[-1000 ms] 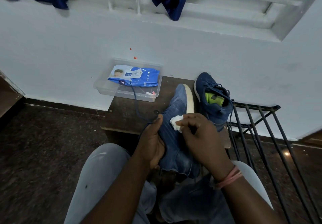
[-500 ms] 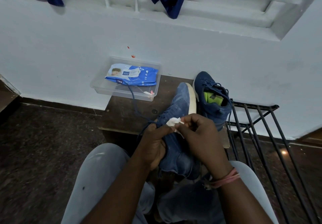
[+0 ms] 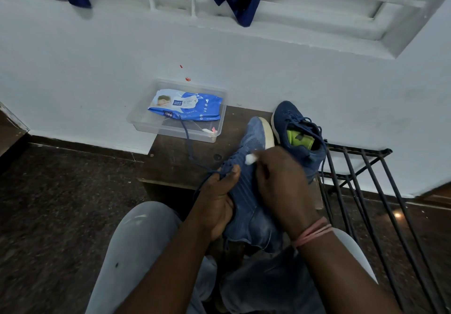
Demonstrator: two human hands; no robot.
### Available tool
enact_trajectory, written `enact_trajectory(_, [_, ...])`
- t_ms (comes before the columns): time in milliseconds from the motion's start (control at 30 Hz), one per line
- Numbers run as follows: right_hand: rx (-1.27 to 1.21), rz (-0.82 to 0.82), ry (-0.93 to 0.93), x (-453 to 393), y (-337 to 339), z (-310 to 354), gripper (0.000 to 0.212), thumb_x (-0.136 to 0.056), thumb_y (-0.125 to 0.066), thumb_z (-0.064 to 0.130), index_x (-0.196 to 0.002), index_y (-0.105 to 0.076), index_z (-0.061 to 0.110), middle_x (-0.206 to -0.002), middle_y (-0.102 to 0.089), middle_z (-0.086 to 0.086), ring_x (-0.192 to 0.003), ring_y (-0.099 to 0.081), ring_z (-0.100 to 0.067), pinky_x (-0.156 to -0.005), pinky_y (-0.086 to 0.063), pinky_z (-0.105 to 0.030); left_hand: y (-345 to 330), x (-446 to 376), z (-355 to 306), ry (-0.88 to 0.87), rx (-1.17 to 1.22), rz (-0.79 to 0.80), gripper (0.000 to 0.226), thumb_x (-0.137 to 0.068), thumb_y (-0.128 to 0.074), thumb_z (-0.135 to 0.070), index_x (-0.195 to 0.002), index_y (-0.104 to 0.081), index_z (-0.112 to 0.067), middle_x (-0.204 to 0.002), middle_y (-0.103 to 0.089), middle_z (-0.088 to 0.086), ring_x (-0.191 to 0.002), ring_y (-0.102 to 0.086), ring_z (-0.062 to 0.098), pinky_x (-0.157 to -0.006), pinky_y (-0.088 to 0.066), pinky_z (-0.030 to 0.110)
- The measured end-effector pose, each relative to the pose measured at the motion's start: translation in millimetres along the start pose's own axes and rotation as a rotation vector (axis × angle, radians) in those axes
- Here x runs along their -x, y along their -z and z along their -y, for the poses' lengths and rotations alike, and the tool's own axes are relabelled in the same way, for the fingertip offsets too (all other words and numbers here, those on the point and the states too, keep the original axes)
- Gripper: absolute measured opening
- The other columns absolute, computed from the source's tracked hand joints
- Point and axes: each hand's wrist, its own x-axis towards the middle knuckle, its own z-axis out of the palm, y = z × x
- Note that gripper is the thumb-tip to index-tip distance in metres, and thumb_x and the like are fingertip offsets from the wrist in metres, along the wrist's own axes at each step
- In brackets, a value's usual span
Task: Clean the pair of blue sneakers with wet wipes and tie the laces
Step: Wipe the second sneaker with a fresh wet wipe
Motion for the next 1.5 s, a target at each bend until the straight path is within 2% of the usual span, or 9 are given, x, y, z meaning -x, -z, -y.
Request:
enact_trajectory(300, [-0.005, 0.243, 0.138, 22, 0, 8, 0.013, -0.085, -0.063, 0.008, -0.083, -0.076, 0.009, -0.076, -0.065, -0.007, -0.069, -0.061, -0.025, -0.062, -0.048, -0.03, 5, 2, 1, 0.013, 0.011, -0.029, 0.037, -0.096, -0.054, -0.019, -0.125, -0.064, 0.002, -0.121, -0.07, 0.021, -0.107, -0.07, 0.029, -0.086, -0.059, 0.035])
enact_trajectory(433, [-0.004, 0.113, -0.055, -17, -1, -10, 0.008, -0.086, -0.073, 0.007, -0.08, -0.077, 0.01, -0.082, -0.059, -0.005, -0.074, -0.056, -0.018, -0.065, -0.046, -0.03, 8, -1, 0, 0.011, -0.026, -0.009, 0.034, -0.099, -0.056, -0.017, -0.128, -0.062, 0.002, -0.123, -0.07, 0.021, -0.106, -0.071, 0.028, -0.086, -0.06, 0.036])
enact_trajectory(667, [-0.038, 0.306, 0.035, 15, -6, 26, 0.016, -0.081, -0.068, -0.001, -0.076, -0.075, 0.012, -0.079, -0.065, -0.004, -0.073, -0.06, -0.018, -0.067, -0.047, -0.026, 17, -4, 1, -0.001, 0.024, -0.002, 0.065, -0.082, -0.08, -0.026, -0.134, -0.056, 0.007, -0.131, -0.064, 0.025, -0.114, -0.067, 0.031, -0.098, -0.056, 0.039])
enact_trajectory(900, [0.011, 0.036, -0.133, -7, -2, 7, 0.01, -0.09, -0.067, 0.005, -0.082, -0.072, 0.007, -0.078, -0.066, -0.008, -0.069, -0.06, -0.021, -0.065, -0.053, -0.039, 16, -2, 3, -0.006, -0.021, 0.051, 0.032, -0.099, -0.057, -0.017, -0.123, -0.065, 0.002, -0.121, -0.07, 0.022, -0.106, -0.071, 0.028, -0.087, -0.059, 0.035])
enact_trajectory(1033, [-0.054, 0.22, -0.023, 23, -3, 36, 0.013, -0.089, -0.067, 0.009, -0.077, -0.072, 0.012, -0.076, -0.066, -0.004, -0.07, -0.061, -0.018, -0.066, -0.052, -0.035, 19, -6, 1, -0.015, 0.016, 0.057, 0.074, -0.076, -0.089, -0.036, -0.131, -0.061, 0.005, -0.137, -0.06, 0.025, -0.122, -0.064, 0.032, -0.104, -0.053, 0.041])
enact_trajectory(1133, [-0.025, 0.163, -0.06, -6, -2, 20, 0.02, -0.089, -0.066, 0.008, -0.07, -0.069, 0.012, -0.073, -0.062, -0.003, -0.067, -0.058, -0.018, -0.062, -0.041, -0.027, 18, -7, 6, 0.008, 0.032, 0.062, 0.06, -0.097, -0.064, -0.033, -0.141, -0.05, 0.005, -0.141, -0.058, 0.024, -0.131, -0.057, 0.033, -0.111, -0.047, 0.043])
enact_trajectory(1267, [-0.009, 0.106, -0.094, -27, -9, 9, 0.016, -0.085, -0.064, 0.001, -0.075, -0.074, 0.009, -0.076, -0.067, -0.008, -0.069, -0.061, -0.022, -0.067, -0.05, -0.034, 16, -4, 8, -0.009, 0.014, 0.018, 0.041, -0.107, -0.036, -0.022, -0.117, -0.069, -0.001, -0.112, -0.075, 0.015, -0.101, -0.073, 0.024, -0.083, -0.06, 0.032])
enact_trajectory(1400, [-0.085, 0.266, 0.014, 20, -2, 32, 0.015, -0.088, -0.063, 0.008, -0.082, -0.075, 0.012, -0.08, -0.067, -0.004, -0.074, -0.061, -0.018, -0.068, -0.05, -0.028, 22, -9, 4, -0.008, 0.007, 0.026, 0.073, -0.072, -0.091, -0.037, -0.126, -0.063, 0.004, -0.131, -0.065, 0.023, -0.117, -0.067, 0.029, -0.101, -0.055, 0.037])
enact_trajectory(1500, [-0.03, 0.147, -0.04, 2, 0, 14, 0.012, -0.09, -0.066, 0.01, -0.083, -0.075, 0.013, -0.079, -0.066, -0.004, -0.072, -0.06, -0.018, -0.067, -0.052, -0.033, 18, -9, 7, 0.005, -0.023, 0.045, 0.053, -0.085, -0.079, -0.033, -0.121, -0.063, 0.004, -0.123, -0.068, 0.021, -0.11, -0.069, 0.027, -0.101, -0.055, 0.036])
